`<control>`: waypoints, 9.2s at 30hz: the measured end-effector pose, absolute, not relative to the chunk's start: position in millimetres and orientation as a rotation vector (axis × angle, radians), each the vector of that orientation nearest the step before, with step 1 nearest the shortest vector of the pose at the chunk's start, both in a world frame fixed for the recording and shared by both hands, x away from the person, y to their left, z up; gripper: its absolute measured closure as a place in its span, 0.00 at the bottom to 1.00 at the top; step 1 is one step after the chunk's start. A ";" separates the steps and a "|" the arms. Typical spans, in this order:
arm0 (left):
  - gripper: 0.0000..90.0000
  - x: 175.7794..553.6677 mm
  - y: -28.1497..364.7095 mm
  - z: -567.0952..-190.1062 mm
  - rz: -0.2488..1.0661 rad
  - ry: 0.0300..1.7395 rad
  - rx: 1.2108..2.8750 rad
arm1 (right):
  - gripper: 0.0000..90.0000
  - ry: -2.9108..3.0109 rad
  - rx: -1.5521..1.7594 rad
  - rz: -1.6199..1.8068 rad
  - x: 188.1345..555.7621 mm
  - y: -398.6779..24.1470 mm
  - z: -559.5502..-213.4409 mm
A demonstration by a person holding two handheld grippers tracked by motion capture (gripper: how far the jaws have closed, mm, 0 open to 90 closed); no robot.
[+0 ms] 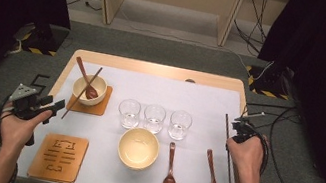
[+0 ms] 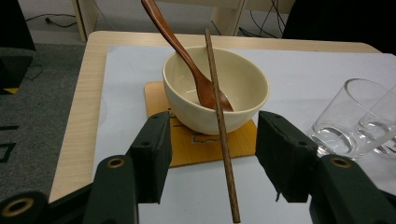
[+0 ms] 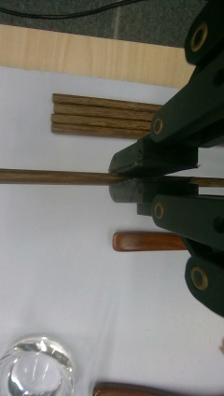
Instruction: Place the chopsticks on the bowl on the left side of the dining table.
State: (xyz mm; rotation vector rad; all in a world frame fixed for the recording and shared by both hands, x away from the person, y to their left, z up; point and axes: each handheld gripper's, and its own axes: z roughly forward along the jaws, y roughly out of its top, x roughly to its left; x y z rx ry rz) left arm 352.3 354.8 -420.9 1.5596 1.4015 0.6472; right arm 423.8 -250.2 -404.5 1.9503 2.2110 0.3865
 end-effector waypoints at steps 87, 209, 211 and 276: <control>0.49 349.8 360.7 -418.4 0.660 1.387 1.525 | 0.95 1.808 1.469 1.095 466.5 -209.8 -365.0; 0.47 448.0 216.7 -343.1 0.572 1.050 1.686 | 0.95 1.811 1.171 1.346 497.5 -78.2 -359.4; 0.47 449.7 214.0 -342.3 0.571 1.043 1.685 | 0.95 1.814 1.168 1.347 497.1 -76.6 -359.9; 0.72 508.6 117.5 -313.6 0.473 0.880 1.694 | 0.95 1.849 1.052 1.354 480.2 -44.5 -367.1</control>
